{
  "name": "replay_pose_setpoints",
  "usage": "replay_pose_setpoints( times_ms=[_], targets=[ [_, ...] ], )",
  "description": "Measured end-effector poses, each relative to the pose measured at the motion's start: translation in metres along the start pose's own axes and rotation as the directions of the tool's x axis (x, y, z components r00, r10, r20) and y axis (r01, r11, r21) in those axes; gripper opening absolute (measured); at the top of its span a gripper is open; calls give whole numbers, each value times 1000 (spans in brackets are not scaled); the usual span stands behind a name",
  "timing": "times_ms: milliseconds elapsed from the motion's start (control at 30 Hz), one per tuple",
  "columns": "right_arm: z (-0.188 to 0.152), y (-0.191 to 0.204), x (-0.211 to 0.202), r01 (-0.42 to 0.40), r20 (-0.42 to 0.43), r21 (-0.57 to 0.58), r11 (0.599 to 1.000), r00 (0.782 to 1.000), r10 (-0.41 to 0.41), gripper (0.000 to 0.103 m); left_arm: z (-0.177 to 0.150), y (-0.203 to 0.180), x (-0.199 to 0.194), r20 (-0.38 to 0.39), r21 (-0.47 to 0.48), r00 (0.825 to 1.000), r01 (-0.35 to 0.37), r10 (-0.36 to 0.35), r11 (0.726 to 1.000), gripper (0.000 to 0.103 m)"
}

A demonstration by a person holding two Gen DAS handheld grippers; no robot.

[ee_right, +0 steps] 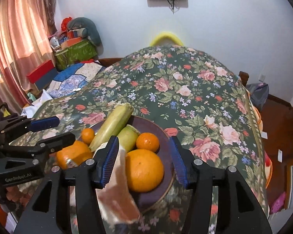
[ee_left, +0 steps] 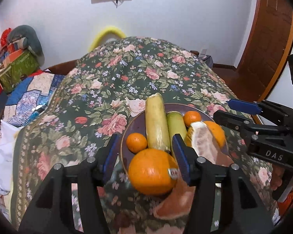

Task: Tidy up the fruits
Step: 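Release the mandarin on the plate with left tool while right tool releases its mandarin, then grasp a dark red date with left tool while right tool grasps another date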

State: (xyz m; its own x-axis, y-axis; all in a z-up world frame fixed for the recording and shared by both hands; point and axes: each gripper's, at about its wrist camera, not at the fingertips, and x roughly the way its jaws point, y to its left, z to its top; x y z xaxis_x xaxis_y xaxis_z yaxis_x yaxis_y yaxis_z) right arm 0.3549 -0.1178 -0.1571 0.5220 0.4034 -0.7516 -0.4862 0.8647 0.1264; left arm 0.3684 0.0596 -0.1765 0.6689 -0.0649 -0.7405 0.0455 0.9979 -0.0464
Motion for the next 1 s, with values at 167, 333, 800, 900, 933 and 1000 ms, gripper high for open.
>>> replay_pose_setpoints(
  times_ms=[167,333,800,900,933,1000],
  targets=[
    [-13,5,-28,1,26,1,1000,1000,-1,50,-23,-4,-26,-11,26,1000,0,0,1000,56],
    [-34,8,-49,26,28,-7,1000,999,-25,50,-53,-11,-34,-61,44,998,19,-16,999,56],
    [-94,-9,-65,76,-54,4,997,996,-76,50,-92,-37,1,-161,41,986,59,-52,997,37],
    [-100,-12,-63,74,-64,12,997,995,-73,50,-89,-37,3,-159,32,986,52,-46,998,37],
    [-101,-14,-61,71,-68,16,997,995,-70,50,-88,-37,3,-154,31,987,51,-45,998,36],
    [-104,-15,-60,68,-71,21,997,995,-67,50,-87,-39,2,-149,39,988,44,-38,998,35]
  ],
)
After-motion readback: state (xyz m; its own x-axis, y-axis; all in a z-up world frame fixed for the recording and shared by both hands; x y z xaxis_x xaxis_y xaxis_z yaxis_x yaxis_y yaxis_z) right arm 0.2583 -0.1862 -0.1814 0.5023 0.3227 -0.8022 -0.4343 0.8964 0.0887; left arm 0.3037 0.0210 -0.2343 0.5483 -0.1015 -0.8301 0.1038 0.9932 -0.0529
